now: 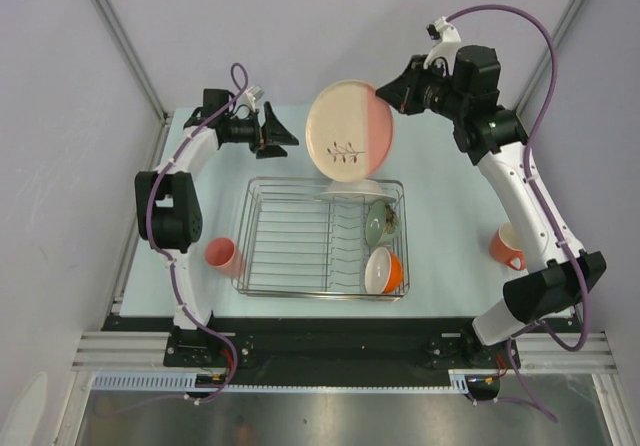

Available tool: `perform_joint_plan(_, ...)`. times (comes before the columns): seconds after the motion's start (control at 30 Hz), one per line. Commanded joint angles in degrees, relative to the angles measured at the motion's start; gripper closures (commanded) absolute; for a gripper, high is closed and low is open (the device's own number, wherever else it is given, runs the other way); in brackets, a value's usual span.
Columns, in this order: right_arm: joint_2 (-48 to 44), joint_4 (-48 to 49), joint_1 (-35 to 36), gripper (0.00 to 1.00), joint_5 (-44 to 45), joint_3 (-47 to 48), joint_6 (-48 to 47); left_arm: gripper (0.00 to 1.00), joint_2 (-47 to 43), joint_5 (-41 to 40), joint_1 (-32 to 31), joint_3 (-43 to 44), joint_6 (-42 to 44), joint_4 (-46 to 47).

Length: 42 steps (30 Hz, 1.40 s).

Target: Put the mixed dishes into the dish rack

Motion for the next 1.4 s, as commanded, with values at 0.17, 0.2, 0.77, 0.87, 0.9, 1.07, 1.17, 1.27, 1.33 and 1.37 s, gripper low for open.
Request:
perform_joint_plan(0.17, -8.5, -7.1, 7.3, 1.00, 3.7, 1.9, -5.9, 0.00, -2.8, -2.5, 0.1, 0.2, 6.4, -5.5)
perform_joint_plan(0.2, -8.7, -7.4, 7.8, 1.00, 3.8, 1.0, -5.9, 0.00, -2.9, -2.5, 0.1, 0.5, 6.4, -5.6)
perform_joint_plan(0.77, -11.5, -13.3, 15.6, 1.00, 7.9, -9.4, -15.0, 0.00, -3.8, -3.3, 0.8, 1.2, 7.9, -7.4)
perform_joint_plan(0.87, -11.9, -14.6, 18.1, 1.00, 9.7, -9.4, -16.7, 0.01, -3.6, -3.4, 0.8, 1.2, 7.9, -7.6)
perform_joint_plan(0.9, -12.2, -14.6, 20.2, 1.00, 10.7, -9.7, -17.3, 0.00, -3.6, -3.4, 0.9, 1.2, 7.9, -7.6)
perform_joint_plan(1.07, -11.8, -16.4, 22.2, 1.00, 14.1, -10.4, -19.9, 0.00, -3.9, -3.4, 0.8, 0.9, 7.7, -7.3)
perform_joint_plan(1.17, -12.4, -15.3, 22.3, 1.00, 15.6, -13.1, -19.9, 0.00, -4.8, -2.7, 0.6, 0.0, 7.0, -6.9)
perform_joint_plan(1.27, -12.7, -14.8, 22.2, 1.00, 17.6, -15.3, -20.1, 0.00, -6.6, -1.8, 0.1, -1.0, 7.3, -7.3)
perform_joint_plan(1.33, -12.8, -15.5, 22.2, 1.00, 19.3, -16.0, -19.9, 0.00, -8.1, -1.4, 0.0, -1.5, 8.2, -8.8)
perform_joint_plan(1.37, -12.7, -15.9, 22.1, 1.00, 19.6, -16.3, -19.7, 0.00, -8.6, -0.9, 0.0, -1.5, 8.7, -9.5)
